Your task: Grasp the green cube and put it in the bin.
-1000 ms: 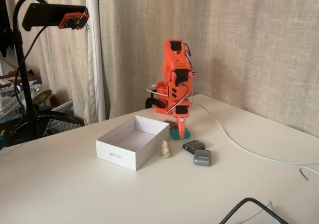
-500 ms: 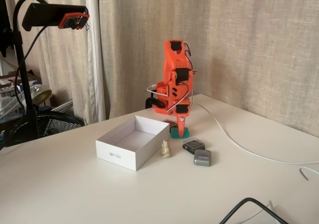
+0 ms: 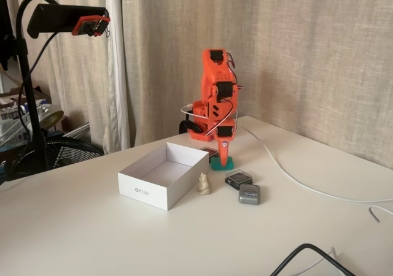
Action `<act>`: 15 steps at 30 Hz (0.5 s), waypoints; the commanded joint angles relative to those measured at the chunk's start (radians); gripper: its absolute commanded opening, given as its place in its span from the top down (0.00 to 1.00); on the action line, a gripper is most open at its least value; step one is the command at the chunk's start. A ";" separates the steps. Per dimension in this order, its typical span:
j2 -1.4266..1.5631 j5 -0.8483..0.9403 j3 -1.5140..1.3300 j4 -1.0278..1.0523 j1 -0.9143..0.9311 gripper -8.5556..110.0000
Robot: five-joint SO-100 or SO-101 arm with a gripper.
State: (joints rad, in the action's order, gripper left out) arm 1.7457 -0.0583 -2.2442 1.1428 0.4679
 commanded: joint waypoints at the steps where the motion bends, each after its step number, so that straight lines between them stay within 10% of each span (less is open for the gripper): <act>1: -0.011 0.003 -0.011 -0.025 0.008 0.79; 15: -0.025 0.006 -0.003 -0.121 -0.020 0.79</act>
State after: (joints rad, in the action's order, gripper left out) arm 1.7349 -0.0568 -2.2503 1.0186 0.4587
